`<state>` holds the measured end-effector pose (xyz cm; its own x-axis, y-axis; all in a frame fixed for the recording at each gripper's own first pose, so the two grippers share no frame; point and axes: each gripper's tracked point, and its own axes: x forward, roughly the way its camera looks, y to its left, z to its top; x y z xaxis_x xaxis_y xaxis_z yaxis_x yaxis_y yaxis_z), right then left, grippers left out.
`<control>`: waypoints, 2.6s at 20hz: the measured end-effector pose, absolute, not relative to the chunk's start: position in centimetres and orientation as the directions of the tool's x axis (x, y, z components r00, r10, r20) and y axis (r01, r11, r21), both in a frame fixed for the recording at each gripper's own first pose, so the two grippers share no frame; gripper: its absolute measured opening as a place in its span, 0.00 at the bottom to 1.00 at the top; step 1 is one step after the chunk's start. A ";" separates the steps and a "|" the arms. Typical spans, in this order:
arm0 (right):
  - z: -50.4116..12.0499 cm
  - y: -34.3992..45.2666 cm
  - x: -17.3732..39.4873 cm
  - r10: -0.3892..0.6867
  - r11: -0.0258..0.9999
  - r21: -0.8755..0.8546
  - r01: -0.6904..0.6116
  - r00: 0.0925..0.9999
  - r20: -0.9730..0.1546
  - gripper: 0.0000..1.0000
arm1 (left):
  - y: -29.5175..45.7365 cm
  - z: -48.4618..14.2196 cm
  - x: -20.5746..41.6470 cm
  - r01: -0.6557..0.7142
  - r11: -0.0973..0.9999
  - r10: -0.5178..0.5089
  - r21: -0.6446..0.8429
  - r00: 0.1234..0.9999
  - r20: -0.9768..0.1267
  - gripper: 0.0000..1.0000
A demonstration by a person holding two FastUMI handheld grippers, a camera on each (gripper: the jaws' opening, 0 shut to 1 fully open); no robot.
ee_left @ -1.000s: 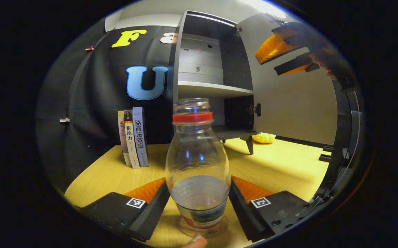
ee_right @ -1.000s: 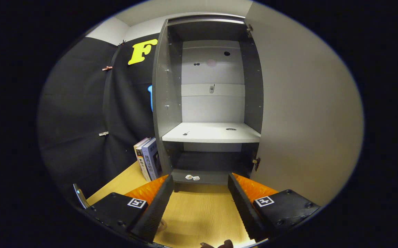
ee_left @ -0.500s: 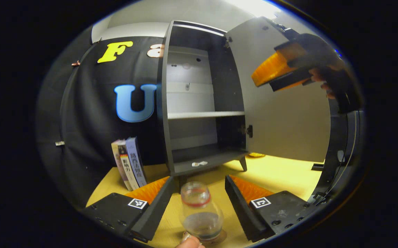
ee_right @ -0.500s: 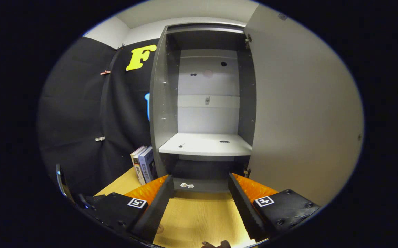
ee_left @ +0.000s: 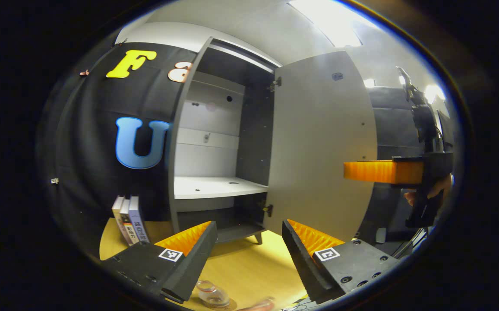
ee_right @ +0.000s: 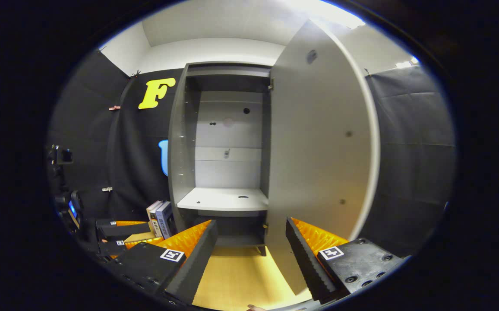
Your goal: Open the cabinet door with the right hand, grasp the bottle in the cabinet with the left hand and place it on the coaster, then close the cabinet door with the right hand.
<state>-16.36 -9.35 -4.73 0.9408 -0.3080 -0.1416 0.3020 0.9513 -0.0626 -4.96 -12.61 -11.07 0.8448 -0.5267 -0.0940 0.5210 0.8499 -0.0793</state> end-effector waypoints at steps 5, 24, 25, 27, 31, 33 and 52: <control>-3.9 -16.9 -23.3 -0.511 0.858 -0.146 0.492 0.848 -0.143 1.00 | -17.8 -10.6 -4.4 0.600 0.787 -0.616 -0.143 0.777 -0.131 0.97; 0.6 -25.6 -19.3 -0.365 0.916 -0.196 0.349 0.929 -0.053 0.93 | -25.2 -9.0 0.1 0.608 0.782 -0.621 -0.139 0.779 -0.088 0.93; 0.7 -25.0 -19.3 -0.353 0.923 -0.186 0.338 0.934 -0.054 0.93 | -25.0 -9.1 0.4 0.601 0.787 -0.615 -0.142 0.783 -0.092 0.93; 0.4 -23.7 -19.1 -0.317 0.940 -0.154 0.304 0.946 -0.070 0.93 | -24.4 -9.1 0.8 0.585 0.800 -0.598 -0.134 0.795 -0.099 0.93; -0.4 -19.9 -17.4 -0.195 0.979 -0.081 0.187 0.975 -0.103 0.93 | -22.1 -9.3 1.3 0.550 0.829 -0.559 -0.101 0.821 -0.117 0.93; -0.4 -17.5 -16.0 -0.124 0.992 -0.047 0.119 0.986 -0.114 0.93 | -20.7 -9.3 1.0 0.532 0.841 -0.541 -0.099 0.833 -0.120 0.93; -4.5 -3.6 -6.6 0.261 0.965 0.078 -0.252 0.954 -0.145 0.97 | -5.5 -8.2 -1.4 0.202 0.978 -0.206 -0.042 0.969 -0.140 0.89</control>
